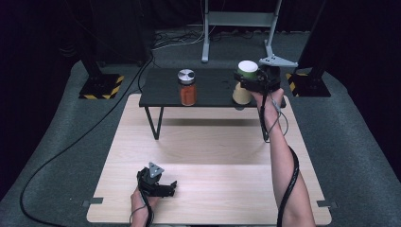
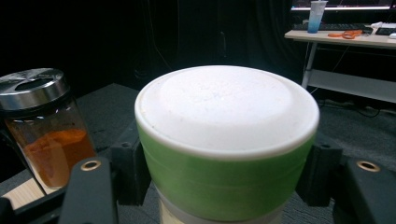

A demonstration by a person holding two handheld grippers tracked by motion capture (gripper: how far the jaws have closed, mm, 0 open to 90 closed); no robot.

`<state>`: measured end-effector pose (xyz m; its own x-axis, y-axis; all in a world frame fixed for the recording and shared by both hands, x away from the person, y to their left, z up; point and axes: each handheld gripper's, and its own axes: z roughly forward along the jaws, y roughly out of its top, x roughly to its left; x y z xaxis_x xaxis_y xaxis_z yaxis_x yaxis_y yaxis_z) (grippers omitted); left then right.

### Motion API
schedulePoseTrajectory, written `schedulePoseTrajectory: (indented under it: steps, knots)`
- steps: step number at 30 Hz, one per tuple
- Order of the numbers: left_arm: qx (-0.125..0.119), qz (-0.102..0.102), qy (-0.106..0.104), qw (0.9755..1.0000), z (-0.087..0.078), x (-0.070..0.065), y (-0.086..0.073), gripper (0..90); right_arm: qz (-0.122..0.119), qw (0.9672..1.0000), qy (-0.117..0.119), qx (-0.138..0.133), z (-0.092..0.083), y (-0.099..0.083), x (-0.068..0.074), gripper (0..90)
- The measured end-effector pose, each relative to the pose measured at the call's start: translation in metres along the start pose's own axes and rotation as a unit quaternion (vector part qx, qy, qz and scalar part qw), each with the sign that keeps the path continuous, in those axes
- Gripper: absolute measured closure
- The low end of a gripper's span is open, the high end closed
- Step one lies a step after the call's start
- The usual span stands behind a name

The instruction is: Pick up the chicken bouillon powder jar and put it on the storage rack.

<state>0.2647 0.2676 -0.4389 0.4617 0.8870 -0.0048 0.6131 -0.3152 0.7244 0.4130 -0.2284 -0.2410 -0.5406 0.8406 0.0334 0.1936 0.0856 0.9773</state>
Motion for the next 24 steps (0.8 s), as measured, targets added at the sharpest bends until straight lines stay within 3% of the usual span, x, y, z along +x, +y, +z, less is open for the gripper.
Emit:
schedulePoseTrajectory:
  steps: [11, 14, 18, 24]
  knots:
    - [0.0, 0.0, 0.0, 1.0, 0.0, 0.0, 0.0, 0.4, 0.002, 1.0, -0.001, 0.006, 0.0, 0.003, 0.001, 32.6]
    - [-0.001, -0.001, 0.0, 1.0, 0.0, 0.0, 0.0, 0.4, 0.006, 0.9999, -0.009, 0.005, -0.001, 0.004, 0.004, 18.2]
    - [-0.001, -0.002, 0.0, 1.0, 0.0, 0.0, 0.0, 0.4, 0.017, 0.9991, 0.0, 0.038, -0.004, 0.014, 0.0, 3.8]
    - [0.0, 0.0, 0.0, 1.0, 0.0, 0.0, 0.0, 0.4, 0.001, 0.9962, 0.013, 0.086, -0.017, 0.022, -0.002, 0.0]
